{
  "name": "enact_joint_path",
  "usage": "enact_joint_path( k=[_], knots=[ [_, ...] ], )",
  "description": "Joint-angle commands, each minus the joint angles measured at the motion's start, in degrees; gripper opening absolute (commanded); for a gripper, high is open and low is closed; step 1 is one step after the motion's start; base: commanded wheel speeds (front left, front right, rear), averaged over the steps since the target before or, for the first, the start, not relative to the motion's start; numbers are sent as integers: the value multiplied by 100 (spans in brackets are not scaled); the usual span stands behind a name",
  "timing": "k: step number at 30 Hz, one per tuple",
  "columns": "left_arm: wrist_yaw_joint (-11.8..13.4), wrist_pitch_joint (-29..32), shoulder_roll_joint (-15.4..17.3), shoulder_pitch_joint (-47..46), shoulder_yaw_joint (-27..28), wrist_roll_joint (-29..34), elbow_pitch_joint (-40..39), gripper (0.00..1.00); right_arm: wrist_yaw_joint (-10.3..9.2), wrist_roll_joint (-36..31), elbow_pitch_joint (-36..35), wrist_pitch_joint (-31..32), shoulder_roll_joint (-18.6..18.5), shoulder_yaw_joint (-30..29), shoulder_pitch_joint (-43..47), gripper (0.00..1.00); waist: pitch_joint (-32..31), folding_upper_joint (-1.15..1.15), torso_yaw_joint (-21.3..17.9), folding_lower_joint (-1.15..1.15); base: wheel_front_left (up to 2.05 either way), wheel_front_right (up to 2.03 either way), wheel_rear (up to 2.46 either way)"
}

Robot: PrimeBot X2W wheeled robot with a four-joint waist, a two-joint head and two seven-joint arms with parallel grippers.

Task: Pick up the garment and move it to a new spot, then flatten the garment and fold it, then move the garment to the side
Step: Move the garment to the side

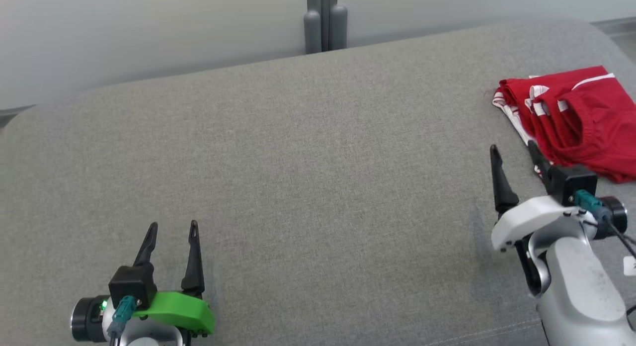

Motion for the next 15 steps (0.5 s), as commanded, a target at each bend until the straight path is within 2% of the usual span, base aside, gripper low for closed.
enact_joint_path(
  k=[1, 8, 15],
  knots=[
    [33, -16, 20, 131, 53, -43, -4, 100, -4, 80, -66, -11, 28, 37, 166, 100, -323, 0, 88, 0, 0, 0, 0],
    [54, -16, 21, 430, 313, -2, -11, 100, -4, 195, -331, -11, 183, 243, 720, 100, -565, 0, 127, 0, 0, 0, 0],
    [132, -16, 20, 587, 509, -73, -42, 100, -4, 159, -485, -11, 281, 186, 996, 100, -677, 0, 166, 0, 0, 0, 0]
  ],
)
